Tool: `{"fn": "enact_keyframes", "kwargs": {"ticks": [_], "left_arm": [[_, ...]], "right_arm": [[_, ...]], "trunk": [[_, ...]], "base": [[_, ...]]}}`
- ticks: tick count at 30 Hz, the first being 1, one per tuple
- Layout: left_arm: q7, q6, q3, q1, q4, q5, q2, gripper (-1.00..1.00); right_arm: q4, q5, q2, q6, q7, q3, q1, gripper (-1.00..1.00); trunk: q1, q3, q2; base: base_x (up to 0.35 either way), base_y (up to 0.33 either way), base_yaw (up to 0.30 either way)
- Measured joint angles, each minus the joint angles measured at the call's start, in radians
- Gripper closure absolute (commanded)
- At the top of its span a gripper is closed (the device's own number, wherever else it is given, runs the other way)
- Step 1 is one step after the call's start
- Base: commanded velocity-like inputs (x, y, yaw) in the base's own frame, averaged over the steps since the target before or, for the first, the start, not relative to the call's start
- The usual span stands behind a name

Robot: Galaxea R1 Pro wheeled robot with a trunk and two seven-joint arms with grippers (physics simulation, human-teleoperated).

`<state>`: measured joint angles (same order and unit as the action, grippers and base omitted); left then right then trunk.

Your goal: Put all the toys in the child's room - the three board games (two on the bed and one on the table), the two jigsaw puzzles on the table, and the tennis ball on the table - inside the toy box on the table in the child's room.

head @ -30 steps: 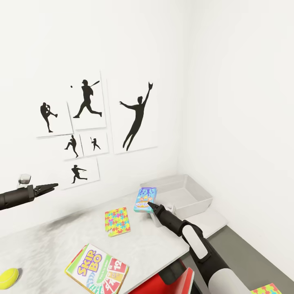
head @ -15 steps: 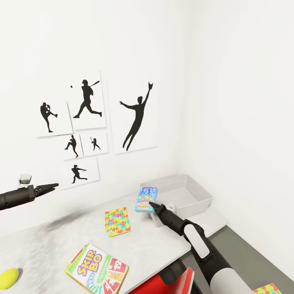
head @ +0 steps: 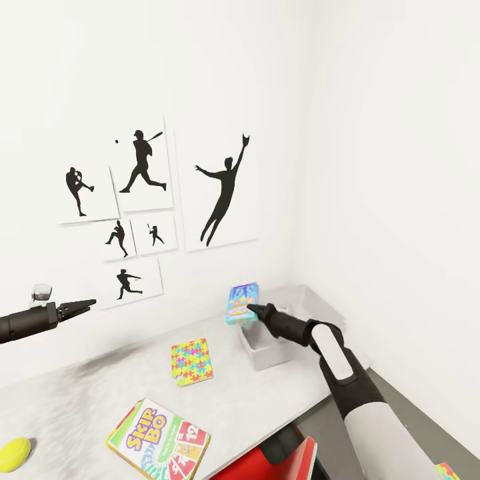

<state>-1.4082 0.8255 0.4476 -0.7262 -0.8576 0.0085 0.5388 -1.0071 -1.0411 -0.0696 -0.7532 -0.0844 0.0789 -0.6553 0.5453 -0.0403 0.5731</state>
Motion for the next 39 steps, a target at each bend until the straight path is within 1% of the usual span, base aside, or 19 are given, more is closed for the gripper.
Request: {"fn": "enact_keyframes", "kwargs": {"ticks": [1,3,4,5,7,10,12,14,15,17,19,21,24,25,26,28,34,39], "left_arm": [[0.0,0.0,0.0,0.0,0.0,0.0,0.0,-1.0],[0.0,0.0,0.0,0.0,0.0,0.0,0.0,-1.0],[0.0,0.0,0.0,0.0,0.0,0.0,0.0,-1.0],[0.0,0.0,0.0,0.0,0.0,0.0,0.0,-1.0],[0.0,0.0,0.0,0.0,0.0,0.0,0.0,-1.0],[0.0,0.0,0.0,0.0,0.0,0.0,0.0,-1.0],[-0.001,0.0,0.0,0.0,0.0,0.0,0.0,-1.0],[-0.001,0.0,0.0,0.0,0.0,0.0,0.0,-1.0],[-0.001,0.0,0.0,0.0,0.0,0.0,0.0,-1.0],[-0.002,0.001,0.0,0.0,0.0,0.0,0.0,-1.0],[-0.003,0.003,-0.001,0.0,0.0,0.001,0.0,-1.0],[-0.004,0.004,-0.001,0.0,0.0,0.001,0.0,-1.0],[-0.029,0.007,-0.002,0.0,0.0,0.001,0.001,-1.0],[-0.057,0.008,-0.004,0.0,-0.001,0.001,0.001,-1.0],[-0.116,0.008,-0.009,0.001,-0.001,0.0,0.001,-1.0],[-0.158,0.009,-0.021,0.001,-0.001,-0.002,0.004,-1.0],[-0.158,0.016,-0.056,0.001,-0.001,-0.001,0.009,-1.0],[-0.158,0.045,-0.084,0.001,-0.001,0.0,0.01,-1.0]], "right_arm": [[-0.004,0.004,0.001,-0.021,0.023,-0.007,-0.014,1.0],[-0.005,0.007,0.005,-0.037,0.046,-0.013,-0.027,1.0],[-0.005,0.011,0.013,-0.048,0.069,-0.018,-0.042,1.0],[-0.005,0.009,0.017,-0.053,0.079,-0.02,-0.048,1.0],[-0.004,0.01,0.034,-0.063,0.105,-0.025,-0.072,1.0],[0.005,0.008,0.048,-0.072,0.119,-0.027,-0.107,1.0],[0.062,0.019,0.06,-0.092,0.136,-0.028,-0.158,1.0],[0.108,0.019,0.068,-0.103,0.145,-0.028,-0.187,1.0],[0.152,0.025,0.076,-0.111,0.153,-0.03,-0.212,1.0],[0.19,0.018,0.082,-0.117,0.158,-0.031,-0.232,1.0],[0.224,0.022,0.087,-0.122,0.162,-0.032,-0.25,1.0],[0.237,0.019,0.088,-0.124,0.164,-0.032,-0.258,1.0],[0.25,0.021,0.09,-0.125,0.167,-0.032,-0.266,1.0],[0.254,0.022,0.091,-0.126,0.168,-0.031,-0.269,1.0],[0.257,0.022,0.093,-0.127,0.168,-0.031,-0.272,1.0],[0.258,0.021,0.095,-0.128,0.168,-0.031,-0.273,1.0],[0.262,0.021,0.094,-0.128,0.168,-0.031,-0.275,1.0],[0.263,0.022,0.095,-0.13,0.168,-0.03,-0.275,1.0]], "trunk": [[0.0,0.0,0.0],[0.0,0.0,0.0],[0.0,0.0,0.0],[0.0,0.0,0.0],[0.0,0.0,0.0],[0.0,0.0,0.0],[0.0,0.0,0.0],[0.0,0.0,0.0],[0.0,0.0,0.0],[0.0,0.0,0.0],[0.0,0.0,0.0],[0.0,0.0,0.0],[0.0,0.0,0.0],[0.0,0.0,0.0],[0.0,0.0,0.0],[0.0,0.0,0.0],[0.0,0.0,0.0],[0.0,0.0,0.0]], "base": [[0.0,0.0,0.0],[0.0,0.0,0.0],[0.0,0.0,0.0],[0.0,0.0,0.0],[0.0,0.0,0.0],[0.0,0.0,0.0],[0.0,0.0,0.0],[0.0,0.0,0.0],[0.0,0.0,0.0],[0.0,0.0,0.0],[0.0,0.0,0.0],[0.0,0.0,0.0],[0.0,0.0,0.0],[0.0,0.0,0.0],[0.0,0.0,0.0],[0.0,0.0,0.0],[0.0,0.0,0.0],[0.0,0.0,0.0]]}}
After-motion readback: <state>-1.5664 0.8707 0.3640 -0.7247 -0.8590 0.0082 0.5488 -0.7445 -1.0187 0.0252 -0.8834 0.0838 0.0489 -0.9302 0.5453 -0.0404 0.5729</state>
